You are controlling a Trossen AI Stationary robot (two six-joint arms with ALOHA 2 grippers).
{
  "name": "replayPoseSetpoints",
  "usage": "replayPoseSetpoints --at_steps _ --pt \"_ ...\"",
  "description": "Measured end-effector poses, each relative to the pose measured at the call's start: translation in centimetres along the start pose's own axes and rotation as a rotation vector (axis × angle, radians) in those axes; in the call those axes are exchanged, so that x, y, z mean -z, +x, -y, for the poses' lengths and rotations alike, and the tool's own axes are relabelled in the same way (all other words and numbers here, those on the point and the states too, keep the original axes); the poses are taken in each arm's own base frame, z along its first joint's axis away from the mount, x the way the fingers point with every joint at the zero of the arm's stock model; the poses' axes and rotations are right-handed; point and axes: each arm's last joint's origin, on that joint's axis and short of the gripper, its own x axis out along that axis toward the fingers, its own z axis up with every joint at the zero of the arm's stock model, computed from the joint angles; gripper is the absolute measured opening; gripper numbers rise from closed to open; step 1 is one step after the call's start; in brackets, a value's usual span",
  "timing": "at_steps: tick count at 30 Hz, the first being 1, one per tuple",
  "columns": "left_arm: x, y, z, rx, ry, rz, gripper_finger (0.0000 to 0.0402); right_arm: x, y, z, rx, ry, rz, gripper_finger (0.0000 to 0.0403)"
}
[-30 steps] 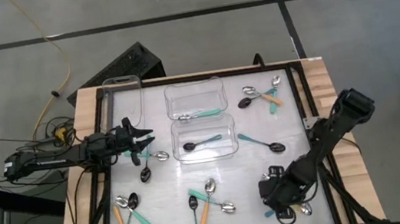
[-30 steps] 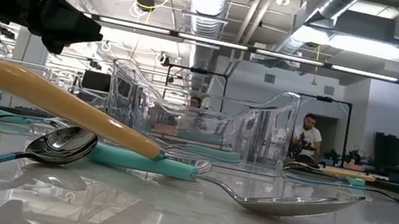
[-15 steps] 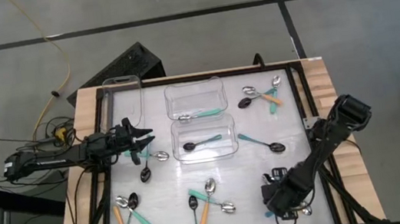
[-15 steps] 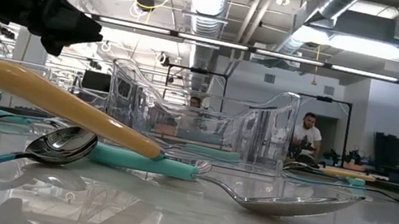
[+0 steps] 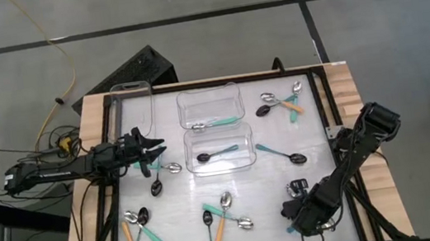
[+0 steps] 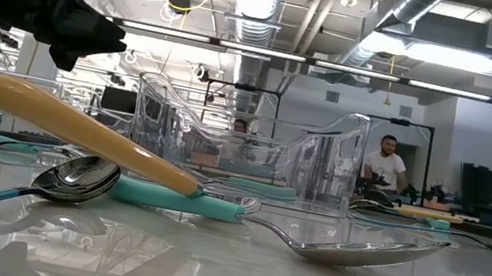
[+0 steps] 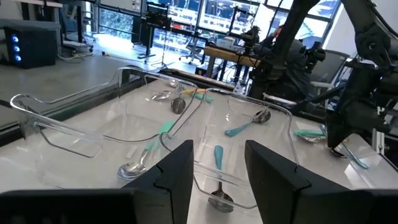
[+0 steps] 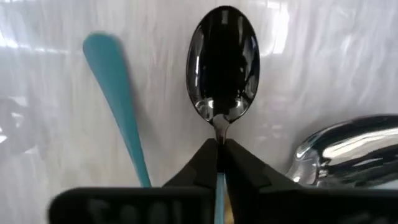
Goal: Sort silverware by color (type)
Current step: Put the blue spoon into the bottom transparent bin
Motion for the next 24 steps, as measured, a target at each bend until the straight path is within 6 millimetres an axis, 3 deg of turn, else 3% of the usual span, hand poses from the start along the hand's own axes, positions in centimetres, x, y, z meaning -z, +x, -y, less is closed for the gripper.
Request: replayPoseSetpoints --at_steps 6,13,19,24 --pt "0.2 0.0 -0.1 -0.007 0.005 -0.023 0.013 -0.6 -1.0 0.8 -0.009 0.032 0.015 0.0024" --pt "0.2 0.0 -0.1 -0.012 0.003 -0.015 0.013 -2.3 -6.1 2.8 0.039 0.063 0.154 0.0031" --pt "0.2 0.0 -0.1 -0.013 -0.04 -0.018 0.013 -5.3 -10.4 5.9 0.205 -0.059 0.431 0.0028" --pt "0.2 0.0 -0.1 -0.015 -0.078 -0.022 0.013 -9.0 -12.0 9.3 0.307 -0.248 0.572 0.0034"
